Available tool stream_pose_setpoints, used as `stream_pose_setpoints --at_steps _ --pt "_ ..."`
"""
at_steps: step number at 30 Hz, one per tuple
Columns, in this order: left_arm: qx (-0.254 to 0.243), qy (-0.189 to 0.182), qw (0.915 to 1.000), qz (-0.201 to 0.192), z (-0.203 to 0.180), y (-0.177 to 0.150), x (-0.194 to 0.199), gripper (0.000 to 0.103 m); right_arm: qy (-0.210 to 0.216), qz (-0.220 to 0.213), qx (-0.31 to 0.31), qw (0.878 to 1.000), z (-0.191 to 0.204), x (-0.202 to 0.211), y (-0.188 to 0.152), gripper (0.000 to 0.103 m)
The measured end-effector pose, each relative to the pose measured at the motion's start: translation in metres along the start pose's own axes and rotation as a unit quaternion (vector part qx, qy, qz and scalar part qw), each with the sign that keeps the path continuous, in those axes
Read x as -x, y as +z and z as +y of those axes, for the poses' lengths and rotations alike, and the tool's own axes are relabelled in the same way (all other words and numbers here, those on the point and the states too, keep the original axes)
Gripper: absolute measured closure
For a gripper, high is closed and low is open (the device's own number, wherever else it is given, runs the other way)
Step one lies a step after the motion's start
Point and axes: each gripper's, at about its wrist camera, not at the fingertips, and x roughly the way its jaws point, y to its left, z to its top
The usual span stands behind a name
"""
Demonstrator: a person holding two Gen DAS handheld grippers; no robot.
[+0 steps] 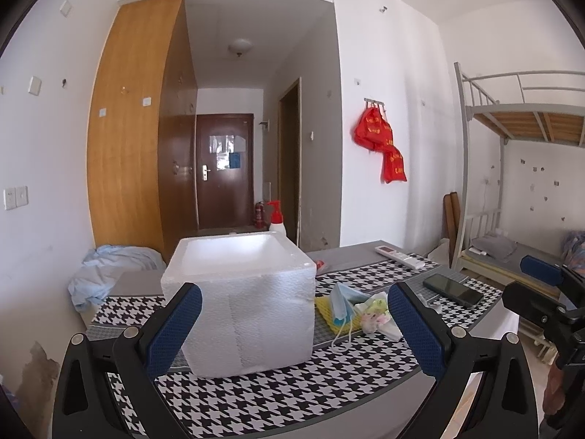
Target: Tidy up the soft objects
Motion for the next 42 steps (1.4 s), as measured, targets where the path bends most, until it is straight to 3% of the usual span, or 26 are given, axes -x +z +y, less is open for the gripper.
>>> stream_pose_setpoints --at_steps 28,42 --pt "-0.007 -0.007 0.9999 0.008 -0.005 -0.001 -0.007 0.001 0.01 0.005 -0.002 1.0 -0.005 -0.001 0.002 0.001" --pt "-0.012 -0.036 0.9985 0.038 -0.018 -0.002 -0.038 0.001 -0.026 0.035 -0.021 0.999 -0.036 -0.027 -0.005 0.001"
